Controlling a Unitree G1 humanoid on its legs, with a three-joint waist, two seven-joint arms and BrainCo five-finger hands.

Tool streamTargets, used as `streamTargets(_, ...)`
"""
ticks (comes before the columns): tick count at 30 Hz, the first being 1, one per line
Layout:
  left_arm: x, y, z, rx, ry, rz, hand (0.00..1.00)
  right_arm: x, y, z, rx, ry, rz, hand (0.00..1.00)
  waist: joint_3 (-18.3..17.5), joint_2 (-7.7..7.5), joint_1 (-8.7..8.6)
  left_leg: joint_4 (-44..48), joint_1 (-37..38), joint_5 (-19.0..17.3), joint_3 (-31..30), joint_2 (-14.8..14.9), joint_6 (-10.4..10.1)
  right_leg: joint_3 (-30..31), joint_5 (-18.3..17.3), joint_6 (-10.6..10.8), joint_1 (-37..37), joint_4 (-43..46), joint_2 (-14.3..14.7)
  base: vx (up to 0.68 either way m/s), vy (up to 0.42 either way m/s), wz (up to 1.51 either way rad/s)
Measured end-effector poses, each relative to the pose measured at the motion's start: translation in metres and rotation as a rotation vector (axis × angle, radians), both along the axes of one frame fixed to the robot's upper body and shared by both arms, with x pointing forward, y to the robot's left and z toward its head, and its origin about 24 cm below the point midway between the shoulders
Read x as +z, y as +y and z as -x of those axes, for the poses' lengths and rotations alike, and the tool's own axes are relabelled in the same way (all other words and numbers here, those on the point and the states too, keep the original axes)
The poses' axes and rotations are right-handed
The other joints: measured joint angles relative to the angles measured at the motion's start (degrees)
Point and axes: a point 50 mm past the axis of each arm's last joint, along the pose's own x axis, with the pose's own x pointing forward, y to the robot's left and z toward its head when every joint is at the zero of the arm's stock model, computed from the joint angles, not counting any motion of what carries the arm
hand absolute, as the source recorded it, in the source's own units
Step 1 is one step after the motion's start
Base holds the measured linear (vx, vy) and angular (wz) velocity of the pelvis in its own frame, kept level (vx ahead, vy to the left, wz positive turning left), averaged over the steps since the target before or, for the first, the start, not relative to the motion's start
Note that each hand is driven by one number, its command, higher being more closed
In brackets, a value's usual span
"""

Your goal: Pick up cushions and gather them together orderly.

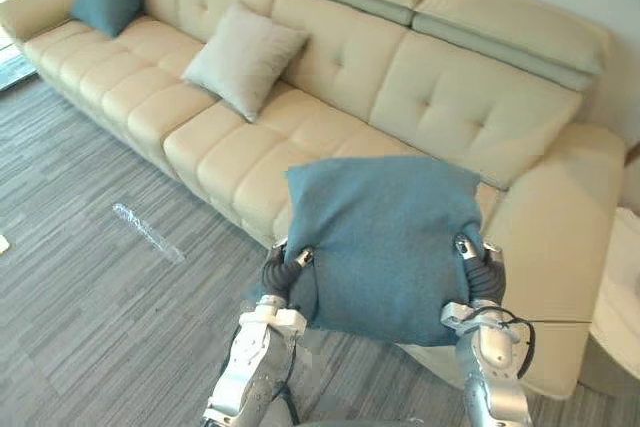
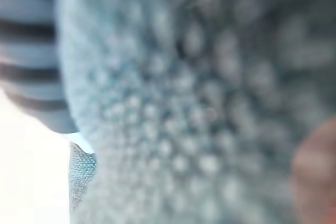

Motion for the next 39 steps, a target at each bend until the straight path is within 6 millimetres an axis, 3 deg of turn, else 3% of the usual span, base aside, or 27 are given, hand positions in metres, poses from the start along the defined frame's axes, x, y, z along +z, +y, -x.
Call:
streamTargets(1, 0.0, 0.0, 0.0, 0.0, 0.001, -0.001, 1.0, -0.001, 0.0, 0.001, -0.002, 0.003, -0.002, 1.0, 0.05, -0.12, -0.21, -0.95, 0.75, 0.15, -0.43, -0.48, 0.22, 1.6, -1.36, 1.08, -0.44, -0.2, 1.49, 0.2, 0.155, 0.67)
streamTargets(2, 0.0, 0.0, 0.001, -0.003, -0.001, -0.007, 1.0, -0.002, 0.0, 0.002, -0.006, 0.005, -0.009, 1.0, 0.03, -0.29, -1.22, -2.54, 1.68, 0.4, -1.35, -1.62, 0.69, 3.88, -3.86, 2.64, -1.9, -2.24, 4.96, 0.2, 0.082, 0.47)
streamTargets(3, 0.001, -0.001, 0.0, -0.003, -0.004, -0.006, 1.0, -0.001, 0.0, 0.002, -0.006, 0.004, -0.01, 1.0, -0.04, -0.59, -1.36, -3.09, 1.99, 0.5, -1.76, -2.11, 0.92, 4.3, -4.56, 2.86, -2.61, -3.49, 6.14, 0.22, 0.049, 0.49)
streamTargets(4, 0.002, -0.001, 0.0, -0.006, -0.012, -0.012, 1.0, -0.001, 0.0, 0.002, -0.006, 0.002, -0.009, 1.0, -0.26, -1.16, -1.39, -3.86, 2.45, 0.37, -2.3, -2.76, 1.02, 4.34, -5.05, 2.43, -3.92, -5.68, 7.83, 0.28, -0.023, 0.41)
streamTargets(6, 0.008, -0.004, -0.005, -0.023, -0.04, -0.024, 1.0, -0.001, -0.004, 0.002, -0.017, -0.001, -0.005, 1.0, -0.2, -0.91, -1.74, -4.34, 3.18, -0.31, -5.56, -3.8, 0.09, 5.52, -4.02, 0.86, -7.85, -13.24, 13.06, 0.32, -0.053, 0.7)
streamTargets(7, 0.008, -0.005, -0.006, -0.027, -0.044, -0.026, 1.0, -0.001, -0.004, 0.003, -0.021, 0.0, -0.006, 1.0, -0.2, -0.96, -2.0, -4.35, 3.42, -0.41, -6.04, -4.06, -0.1, 6.28, -3.58, 0.32, -7.88, -14.22, 13.43, 0.42, -0.116, 1.33)
streamTargets(8, 0.011, -0.012, -0.007, -0.051, -0.053, -0.022, 1.0, -0.001, -0.011, 0.009, -0.05, 0.007, 0.0, 1.0, -0.29, -1.26, -3.35, -3.64, 4.22, -1.6, -9.94, -5.59, -1.37, 8.71, -1.01, -2.57, -7.05, -17.87, 13.46, 0.55, -0.188, 1.6)
streamTargets(9, 0.01, -0.022, -0.006, -0.073, -0.041, -0.003, 1.0, 0.0, -0.018, 0.016, -0.074, 0.011, 0.015, 1.0, -0.16, 0.11, -3.96, -1.34, 4.65, -2.8, -12.9, -4.85, -2.65, 5.77, -0.2, -4.54, -5.37, -17.96, 13.01, 0.57, -0.188, 1.55)
streamTargets(11, 0.011, -0.026, -0.005, -0.081, -0.046, 0.005, 1.0, 0.005, -0.023, 0.021, -0.08, 0.0, 0.03, 1.0, -0.35, 1.6, -3.11, 2.87, 3.41, -2.16, -13.12, -2.88, -3.56, 3.06, -0.56, -5.27, -3.27, -18.24, 13.52, 0.44, -0.152, 0.85)
streamTargets(12, 0.013, -0.028, -0.005, -0.086, -0.051, 0.008, 1.0, 0.015, -0.025, 0.025, -0.091, -0.039, 0.034, 1.0, -0.05, 2.14, -2.63, 14.53, -0.84, 0.71, -13.32, -0.53, -2.01, 1.65, -0.99, -5.97, -0.19, -18.78, 14.74, 0.45, -0.186, 0.7)
streamTargets(13, 0.012, -0.028, -0.005, -0.088, -0.05, 0.008, 1.0, 0.018, -0.025, 0.027, -0.093, -0.05, 0.036, 1.0, 0.02, 2.08, -2.61, 19.6, -2.59, 2.62, -13.1, -0.03, -0.92, 1.55, -1.33, -6.52, 1.17, -19.1, 14.99, 0.52, -0.204, 0.51)
streamTargets(14, 0.013, -0.029, -0.004, -0.097, -0.053, 0.008, 1.0, 0.023, -0.025, 0.031, -0.095, -0.07, 0.043, 1.0, 0.62, 1.15, -1.87, 28.73, -5.74, 3.75, -11.26, 2.04, 0.75, 2.99, -2.59, -8.38, 5.3, -20.12, 15.42, 0.33, -0.09, 0.12)
streamTargets(17, 0.019, -0.029, 0.0, -0.109, -0.083, 0.029, 1.0, 0.033, -0.025, 0.031, -0.096, -0.117, 0.04, 1.0, 1.09, 0.23, -1.23, 31.9, -8.77, 0.47, -8.29, 3.18, 0.76, 6.76, -3.11, -9.07, 10.59, -23.08, 15.93, 0.43, -0.007, -0.3)
streamTargets(20, 0.027, -0.028, 0.0, -0.108, -0.122, 0.043, 1.0, 0.039, -0.024, 0.024, -0.091, -0.16, 0.033, 1.0, 1.16, 0.0, -0.46, 22.51, -11.7, -1.85, -9.43, -0.18, 0.45, 13.85, -3.82, -10.22, 13.1, -25.23, 15.93, 0.34, 0.168, -0.75)
streamTargets(21, 0.027, -0.026, 0.0, -0.103, -0.126, 0.037, 1.0, 0.04, -0.022, 0.016, -0.085, -0.17, 0.027, 1.0, 1.24, -0.11, 0.59, 12.51, -12.57, -0.66, -13.14, -2.52, -0.49, 19.63, -3.88, -10.17, 14.5, -26.42, 15.92, 0.32, 0.288, -1.55)
streamTargets(22, 0.026, -0.023, 0.001, -0.096, -0.126, 0.029, 1.0, 0.039, -0.02, 0.012, -0.076, -0.168, 0.023, 1.0, 0.92, 0.27, 1.76, 4.95, -11.67, 3.05, -14.52, -2.7, -1.76, 21.89, -4.48, -8.64, 14.85, -25.96, 16.01, 0.32, 0.305, -1.75)
streamTargets(23, 0.026, -0.022, 0.002, -0.093, -0.125, 0.028, 1.0, 0.038, -0.02, 0.011, -0.072, -0.166, 0.022, 1.0, 0.8, 0.47, 2.06, 2.53, -11.08, 4.76, -14.59, -2.36, -1.74, 22.35, -5.06, -7.56, 14.98, -25.6, 16.14, 0.32, 0.342, -1.73)
streamTargets(24, 0.024, -0.016, 0.005, -0.08, -0.121, 0.015, 1.0, 0.035, -0.015, 0.009, -0.057, -0.152, 0.01, 1.0, 0.74, -0.63, 2.13, 1.33, -9.44, 9.44, -11.56, -1.28, -1.42, 23.88, -7.78, -3.07, 16.04, -24.48, 15.63, 0.24, 0.276, -1.22)
streamTargets(25, 0.023, -0.014, 0.006, -0.079, -0.115, 0.008, 1.0, 0.032, -0.012, 0.01, -0.052, -0.139, -0.002, 1.0, 0.63, -1.64, 1.79, 2.32, -8.92, 8.84, -9.9, -1.21, -1.05, 24.32, -7.94, -2.72, 15.9, -24.21, 14.51, 0.29, 0.307, -1.46)
streamTargets(28, 0.022, -0.011, 0.006, -0.072, -0.111, -0.003, 1.0, 0.031, -0.009, 0.011, -0.053, -0.134, 0.016, 1.0, 0.22, -2.62, 1.32, 5.74, -6.19, 3.69, -0.16, -0.27, 2.5, 24.72, -4.55, 3.25, 12.16, -21.65, 11.67, 0.31, 0.429, -1.82)
streamTargets(29, 0.021, -0.002, 0.003, -0.037, -0.112, -0.021, 1.0, 0.027, -0.002, 0.001, -0.016, -0.121, 0.003, 1.0, 0.14, -2.68, 1.71, 5.94, -3.84, 3.12, 3.25, -0.29, 3.46, 21.52, -2.99, 3.76, 9.74, -20.48, 9.79, 0.16, 0.342, -2.34)
streamTargets(33, 0.012, 0.004, 0.001, -0.011, -0.077, -0.04, 1.0, 0.014, 0.002, -0.014, 0.026, -0.068, 0.008, 1.0, -0.07, -2.57, 1.61, 4.0, -3.62, 3.12, 2.68, -1.25, 3.45, 13.59, -2.19, 2.56, 8.96, -25.09, 7.79, 0.02, 0.039, -0.8)
streamTargets(36, 0.004, 0.005, 0.003, -0.005, -0.031, -0.047, 1.0, 0.002, 0.001, -0.015, 0.037, -0.002, 0.015, 1.0, -0.27, -2.07, 1.18, 2.44, -2.74, 3.52, 2.0, 0.02, 2.81, 5.07, -1.32, 0.79, 10.88, -28.5, 8.44, 0.0, -0.121, -0.2)
streamTargets(37, 0.001, 0.005, 0.005, -0.007, -0.015, -0.051, 1.0, -0.002, 0.0, -0.011, 0.031, 0.016, 0.01, 1.0, -0.06, -2.04, 1.12, 4.12, -1.56, 3.51, 1.71, 0.97, 2.82, 4.79, -1.55, -0.68, 12.85, -29.38, 9.02, -0.01, -0.162, -0.06)
streamTargets(39, 0.001, 0.005, 0.005, -0.007, -0.014, -0.049, 1.0, -0.004, 0.0, -0.009, 0.029, 0.023, 0.008, 1.0, -0.02, -1.95, 1.18, 8.47, -1.54, 3.41, 0.36, 2.4, 2.74, 4.77, -1.71, -0.95, 15.22, -30.43, 9.77, -0.03, -0.136, -0.26)
